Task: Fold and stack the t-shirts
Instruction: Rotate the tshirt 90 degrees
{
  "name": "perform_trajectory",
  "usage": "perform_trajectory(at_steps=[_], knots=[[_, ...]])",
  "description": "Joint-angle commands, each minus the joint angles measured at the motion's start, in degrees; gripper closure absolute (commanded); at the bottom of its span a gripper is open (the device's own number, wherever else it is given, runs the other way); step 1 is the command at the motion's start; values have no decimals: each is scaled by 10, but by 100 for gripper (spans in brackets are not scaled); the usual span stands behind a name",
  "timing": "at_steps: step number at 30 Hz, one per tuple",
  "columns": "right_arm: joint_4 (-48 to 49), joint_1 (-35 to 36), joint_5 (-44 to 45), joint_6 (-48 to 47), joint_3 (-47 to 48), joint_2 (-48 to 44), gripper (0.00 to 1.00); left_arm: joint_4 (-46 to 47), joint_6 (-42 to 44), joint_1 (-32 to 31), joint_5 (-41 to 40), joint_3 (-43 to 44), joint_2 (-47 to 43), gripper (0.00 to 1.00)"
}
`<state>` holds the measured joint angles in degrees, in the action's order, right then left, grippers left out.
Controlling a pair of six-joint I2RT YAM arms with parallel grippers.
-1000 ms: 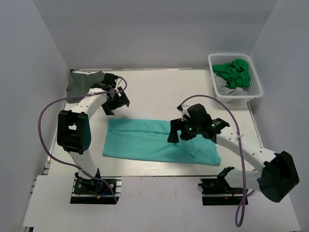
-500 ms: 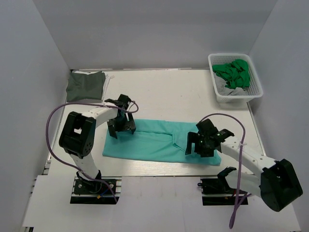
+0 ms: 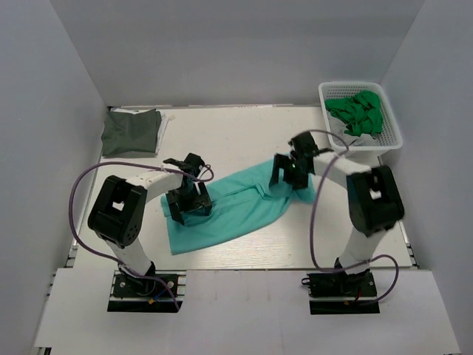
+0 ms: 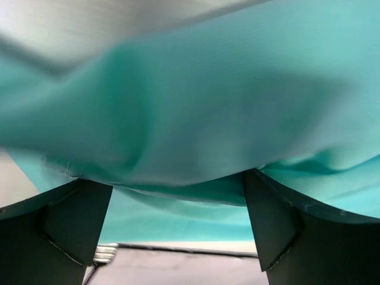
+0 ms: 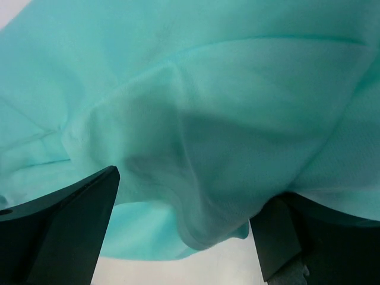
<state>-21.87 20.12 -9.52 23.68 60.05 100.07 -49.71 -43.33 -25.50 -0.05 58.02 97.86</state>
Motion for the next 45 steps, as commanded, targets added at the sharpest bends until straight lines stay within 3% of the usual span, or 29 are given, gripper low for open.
perform_trajectory(at_steps=[1,3,4,7,11,15,24,32,37,41,45], knots=[[46,-14,-28,-127,168,153,10,26,-28,-16,37,51,16,0],[39,-16,-50,-182,231,237,10,26,-28,-16,21,95,61,0],[32,-16,-63,-199,326,258,10,26,-28,-16,21,110,78,0],[-34,-12,-117,-260,490,354,10,-6,-33,-16,29,157,148,0],[-41,-9,-161,-244,600,436,10,-6,-42,-37,63,144,165,0],[30,-10,-189,-211,606,453,10,25,-68,-61,111,95,130,0],[58,2,-204,-153,637,472,10,45,-119,-155,244,108,116,0],[19,2,-129,-159,631,417,10,-149,-100,-196,140,199,55,0],[-19,28,-55,-192,576,307,10,-250,-69,-201,56,244,-10,0],[-47,87,19,-175,494,232,10,-255,-85,-200,-3,220,-114,0],[-58,136,93,-90,373,159,10,-227,-135,-189,-71,135,-234,0]])
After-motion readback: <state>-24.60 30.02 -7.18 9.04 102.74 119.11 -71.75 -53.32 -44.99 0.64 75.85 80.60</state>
